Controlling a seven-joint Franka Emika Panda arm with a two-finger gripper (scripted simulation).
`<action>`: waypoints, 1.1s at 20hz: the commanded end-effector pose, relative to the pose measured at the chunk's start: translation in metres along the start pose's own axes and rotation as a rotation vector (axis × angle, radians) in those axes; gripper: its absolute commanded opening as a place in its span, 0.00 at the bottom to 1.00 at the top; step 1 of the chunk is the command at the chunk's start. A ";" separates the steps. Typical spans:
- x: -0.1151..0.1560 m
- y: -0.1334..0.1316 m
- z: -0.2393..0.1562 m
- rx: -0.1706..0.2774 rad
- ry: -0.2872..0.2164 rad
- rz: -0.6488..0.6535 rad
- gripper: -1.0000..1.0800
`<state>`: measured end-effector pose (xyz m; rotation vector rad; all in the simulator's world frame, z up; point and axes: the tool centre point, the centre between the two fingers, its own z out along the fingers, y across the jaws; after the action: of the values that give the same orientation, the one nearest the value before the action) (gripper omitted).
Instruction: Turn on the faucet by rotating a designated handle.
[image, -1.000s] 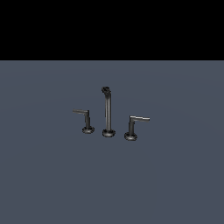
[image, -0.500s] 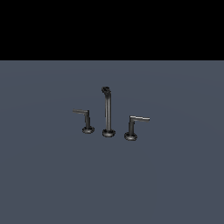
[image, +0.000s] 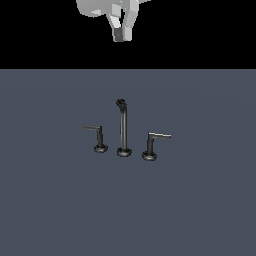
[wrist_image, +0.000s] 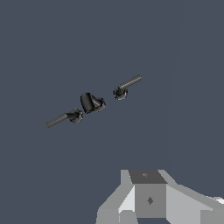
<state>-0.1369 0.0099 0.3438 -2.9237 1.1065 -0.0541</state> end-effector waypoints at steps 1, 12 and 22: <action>0.010 -0.005 0.016 -0.001 -0.001 0.069 0.00; 0.058 -0.017 0.085 -0.010 -0.005 0.355 0.00; 0.103 -0.014 0.147 -0.020 -0.007 0.615 0.00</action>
<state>-0.0498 -0.0417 0.2092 -2.4956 1.8919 -0.0243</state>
